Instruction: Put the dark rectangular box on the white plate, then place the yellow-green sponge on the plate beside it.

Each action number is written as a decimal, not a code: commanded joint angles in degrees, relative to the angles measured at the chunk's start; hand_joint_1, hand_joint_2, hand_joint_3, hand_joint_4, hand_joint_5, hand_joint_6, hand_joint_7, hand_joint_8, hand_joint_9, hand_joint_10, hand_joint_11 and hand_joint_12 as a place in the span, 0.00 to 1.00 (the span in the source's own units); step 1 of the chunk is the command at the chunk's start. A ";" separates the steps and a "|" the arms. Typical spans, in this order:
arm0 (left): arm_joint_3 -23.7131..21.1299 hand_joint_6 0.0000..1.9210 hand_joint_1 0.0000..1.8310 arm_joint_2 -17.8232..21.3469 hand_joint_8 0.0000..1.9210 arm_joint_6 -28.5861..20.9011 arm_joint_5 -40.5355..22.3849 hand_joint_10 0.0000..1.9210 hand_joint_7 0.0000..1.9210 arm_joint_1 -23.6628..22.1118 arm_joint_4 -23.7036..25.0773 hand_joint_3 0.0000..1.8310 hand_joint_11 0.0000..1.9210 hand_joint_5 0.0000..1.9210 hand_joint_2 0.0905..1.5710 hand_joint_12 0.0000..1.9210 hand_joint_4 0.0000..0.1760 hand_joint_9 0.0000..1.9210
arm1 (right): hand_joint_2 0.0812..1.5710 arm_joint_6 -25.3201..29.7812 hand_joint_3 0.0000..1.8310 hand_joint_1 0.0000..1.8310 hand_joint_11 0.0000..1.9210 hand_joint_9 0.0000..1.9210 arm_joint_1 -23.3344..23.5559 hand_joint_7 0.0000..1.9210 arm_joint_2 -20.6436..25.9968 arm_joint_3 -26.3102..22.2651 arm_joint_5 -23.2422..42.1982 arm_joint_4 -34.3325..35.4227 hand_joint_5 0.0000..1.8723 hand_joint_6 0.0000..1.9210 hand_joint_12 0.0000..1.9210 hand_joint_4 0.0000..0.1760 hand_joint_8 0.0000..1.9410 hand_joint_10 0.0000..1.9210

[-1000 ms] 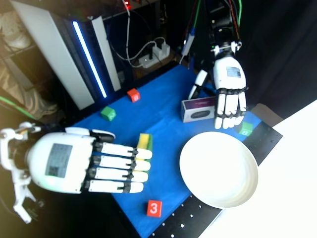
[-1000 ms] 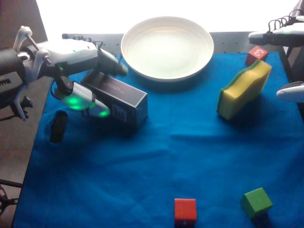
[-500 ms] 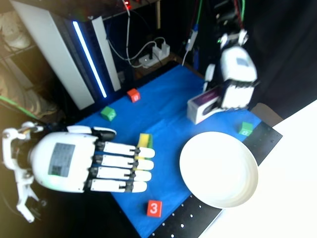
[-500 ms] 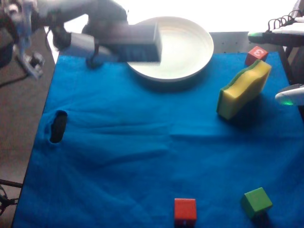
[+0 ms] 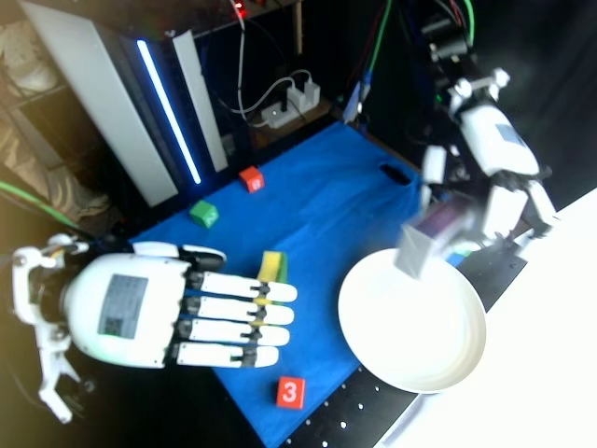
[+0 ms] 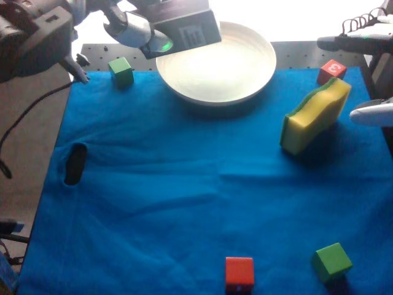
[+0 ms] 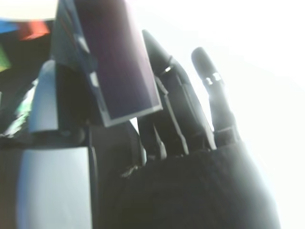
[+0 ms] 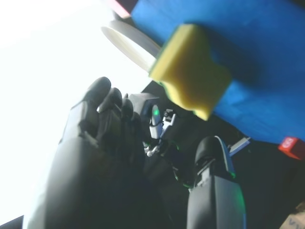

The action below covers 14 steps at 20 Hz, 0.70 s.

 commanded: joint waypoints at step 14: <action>9.85 0.62 0.69 -8.14 0.48 -0.10 0.67 0.45 0.54 -6.62 1.99 0.00 0.44 0.43 0.71 0.62 0.00 0.54 | 0.64 2.50 0.00 0.42 0.05 0.13 5.24 0.15 -5.21 4.32 5.79 -1.98 0.15 0.00 0.19 0.00 0.00 0.00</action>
